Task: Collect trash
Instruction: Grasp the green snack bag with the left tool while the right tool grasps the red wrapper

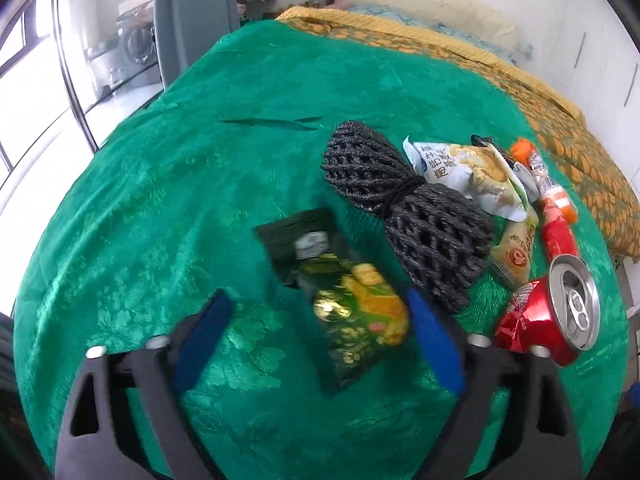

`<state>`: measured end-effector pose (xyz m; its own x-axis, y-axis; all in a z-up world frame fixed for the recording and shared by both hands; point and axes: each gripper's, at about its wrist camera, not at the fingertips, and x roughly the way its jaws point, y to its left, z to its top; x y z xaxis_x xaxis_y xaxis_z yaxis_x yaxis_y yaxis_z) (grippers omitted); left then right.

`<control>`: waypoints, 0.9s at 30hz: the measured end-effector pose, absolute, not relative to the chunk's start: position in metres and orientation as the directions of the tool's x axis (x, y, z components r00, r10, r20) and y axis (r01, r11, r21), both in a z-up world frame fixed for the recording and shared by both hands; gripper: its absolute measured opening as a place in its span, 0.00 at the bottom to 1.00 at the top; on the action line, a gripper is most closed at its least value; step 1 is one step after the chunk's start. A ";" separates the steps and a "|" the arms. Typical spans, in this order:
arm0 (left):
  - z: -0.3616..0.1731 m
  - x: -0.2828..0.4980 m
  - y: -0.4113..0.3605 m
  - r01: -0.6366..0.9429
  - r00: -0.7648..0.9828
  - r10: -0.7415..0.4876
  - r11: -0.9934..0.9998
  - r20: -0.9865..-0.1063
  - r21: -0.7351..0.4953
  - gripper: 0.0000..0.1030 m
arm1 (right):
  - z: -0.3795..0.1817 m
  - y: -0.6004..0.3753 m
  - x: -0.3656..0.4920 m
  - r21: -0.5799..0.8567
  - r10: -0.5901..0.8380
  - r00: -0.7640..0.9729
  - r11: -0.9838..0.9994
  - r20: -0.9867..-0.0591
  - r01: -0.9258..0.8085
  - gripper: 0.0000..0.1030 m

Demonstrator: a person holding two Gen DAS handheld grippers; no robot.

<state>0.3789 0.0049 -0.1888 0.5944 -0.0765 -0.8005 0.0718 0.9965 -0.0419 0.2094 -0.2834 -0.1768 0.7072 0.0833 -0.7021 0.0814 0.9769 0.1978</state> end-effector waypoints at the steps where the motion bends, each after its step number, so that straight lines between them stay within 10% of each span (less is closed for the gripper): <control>1: -0.188 0.378 0.006 0.097 0.595 -0.098 0.994 -0.798 -0.049 0.52 | -0.176 -0.286 0.213 0.205 0.086 0.707 0.975 -0.701 0.085 0.89; 11: -0.181 0.322 0.036 0.260 0.523 -0.256 0.956 -0.813 -0.134 0.38 | -0.177 -0.301 0.302 0.293 0.163 0.677 0.953 -0.718 0.080 0.89; 17: -0.183 0.282 0.025 0.343 0.498 -0.313 0.928 -0.809 -0.148 0.40 | -0.190 -0.277 0.379 0.392 0.273 0.587 0.916 -0.762 0.083 0.69; 22: -0.187 0.268 0.028 0.332 0.526 -0.294 0.935 -0.798 -0.125 0.70 | -0.189 -0.266 0.391 0.341 0.237 0.538 0.935 -0.809 0.102 0.23; 27: -0.187 0.258 0.039 0.300 0.549 -0.281 0.945 -0.787 -0.129 0.82 | -0.178 -0.272 0.370 0.268 0.198 0.532 0.962 -0.823 0.058 0.17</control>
